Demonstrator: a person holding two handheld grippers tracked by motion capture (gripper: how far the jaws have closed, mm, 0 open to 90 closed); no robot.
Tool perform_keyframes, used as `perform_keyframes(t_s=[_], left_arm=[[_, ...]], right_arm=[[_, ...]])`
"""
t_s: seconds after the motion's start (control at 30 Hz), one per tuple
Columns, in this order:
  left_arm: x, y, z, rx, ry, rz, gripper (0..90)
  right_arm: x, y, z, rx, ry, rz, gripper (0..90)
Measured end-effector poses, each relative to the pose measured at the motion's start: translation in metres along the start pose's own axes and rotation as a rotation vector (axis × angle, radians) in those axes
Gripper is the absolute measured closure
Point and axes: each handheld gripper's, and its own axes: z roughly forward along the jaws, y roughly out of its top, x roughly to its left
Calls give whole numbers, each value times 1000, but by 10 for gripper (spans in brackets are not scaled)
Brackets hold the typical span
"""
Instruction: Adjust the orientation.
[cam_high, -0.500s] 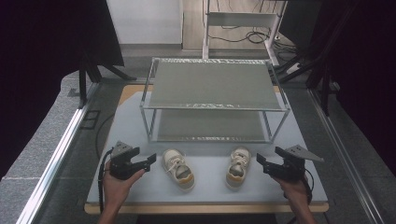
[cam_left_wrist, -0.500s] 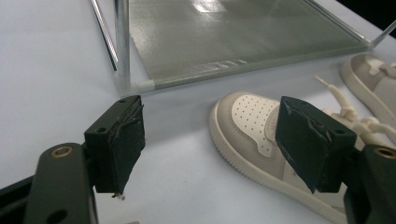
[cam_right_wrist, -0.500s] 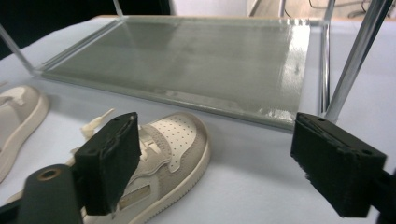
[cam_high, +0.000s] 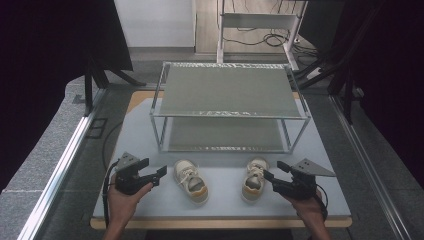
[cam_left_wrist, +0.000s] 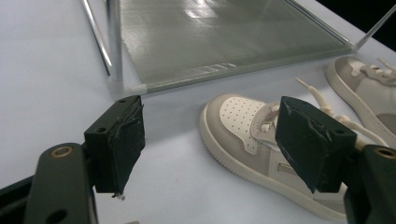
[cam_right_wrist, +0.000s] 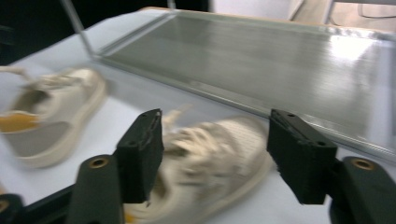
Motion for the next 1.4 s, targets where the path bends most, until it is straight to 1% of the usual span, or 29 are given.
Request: perform_keyframes(t_s=[0.03, 0.07, 0.1, 0.13, 0.17, 0.23, 0.37, 0.43, 0.5, 0.63, 0.73, 0.83, 0.9, 0.97, 1.1, 1.27, 1.4], left_arm=[[1, -1, -2, -4, -1, -9, 241], [3, -2, -6, -7, 0, -26, 241], [4, -1, -7, -9, 0, -35, 241], [5, -1, -7, -8, 1, -38, 242], [5, -1, -7, -6, 2, -38, 242], [5, 0, -7, -1, 8, -36, 242], [3, -2, -4, 14, 12, -35, 241], [2, -4, -1, 25, 10, -32, 241], [1, -5, 0, 31, 8, -28, 241], [-3, -6, 0, 35, 1, -22, 241], [-4, -6, -1, 36, -2, -17, 242], [-4, -7, -3, 34, -12, -20, 241], [-4, -8, -4, 33, -16, -22, 242], [-3, -8, -5, 31, -14, -19, 241], [-1, -7, -7, 27, -8, -22, 242], [-1, -9, -8, 30, -6, -18, 241], [0, -8, -9, 28, -1, -19, 241]], right_arm=[[0, 0, 0, 0, 0, 0, 370], [5, 2, 0, 1, 10, -3, 384], [13, 5, 1, 4, 29, -16, 419], [17, 6, 2, 6, 42, -27, 449], [20, 7, 3, 2, 54, -42, 493], [25, 7, 7, -1, 72, -65, 552], [30, 4, 14, 15, 121, -75, 702], [34, 3, 17, 34, 149, -78, 752], [39, 3, 20, 55, 156, -96, 781], [50, 3, 27, 80, 199, -107, 848], [60, 3, 33, 99, 225, -111, 860], [66, 4, 38, 102, 249, -112, 859], [69, 6, 42, 103, 257, -104, 860], [73, 8, 48, 119, 267, -106, 866], [84, 6, 60, 158, 282, -134, 873], [100, 3, 64, 196, 297, -162, 885], [112, -2, 68, 234, 312, -207, 886]])
